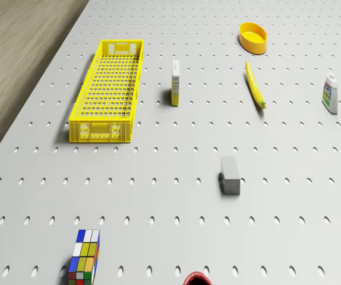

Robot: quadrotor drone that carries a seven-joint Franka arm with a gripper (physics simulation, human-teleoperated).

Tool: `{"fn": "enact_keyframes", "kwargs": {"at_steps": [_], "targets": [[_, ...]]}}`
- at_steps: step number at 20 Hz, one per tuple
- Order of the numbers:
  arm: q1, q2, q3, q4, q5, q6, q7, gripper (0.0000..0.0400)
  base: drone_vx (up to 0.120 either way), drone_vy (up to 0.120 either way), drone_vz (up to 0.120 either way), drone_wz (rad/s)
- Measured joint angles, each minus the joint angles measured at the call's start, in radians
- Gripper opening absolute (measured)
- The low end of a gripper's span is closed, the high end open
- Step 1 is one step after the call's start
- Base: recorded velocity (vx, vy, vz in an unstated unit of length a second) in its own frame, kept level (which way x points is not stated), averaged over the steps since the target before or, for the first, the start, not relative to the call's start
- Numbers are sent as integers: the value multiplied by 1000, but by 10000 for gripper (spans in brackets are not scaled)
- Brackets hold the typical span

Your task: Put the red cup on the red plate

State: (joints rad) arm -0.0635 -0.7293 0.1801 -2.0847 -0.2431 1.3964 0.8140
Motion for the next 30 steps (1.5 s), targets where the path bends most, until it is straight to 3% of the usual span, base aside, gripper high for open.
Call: {"fn": "enact_keyframes", "kwargs": {"at_steps": [6, 11, 15, 18, 24, 30], "targets": [[-90, -30, 262, -126, -387, 19, 64, 400, 120, 0, -20, 0], [-244, -94, 578, -414, -925, 28, 210, 400, 120, 0, -120, 0], [-442, -151, 784, -642, -1333, -30, 386, 400, 70, 0, -90, 0], [-602, -190, 889, -735, -1533, -102, 506, 400, 0, 0, -120, 0], [-825, -256, 1005, -799, -1702, -203, 655, 400, 73, 0, -120, 0], [-923, -305, 1053, -810, -1739, -231, 720, 400, 120, 0, -120, 0]]}}
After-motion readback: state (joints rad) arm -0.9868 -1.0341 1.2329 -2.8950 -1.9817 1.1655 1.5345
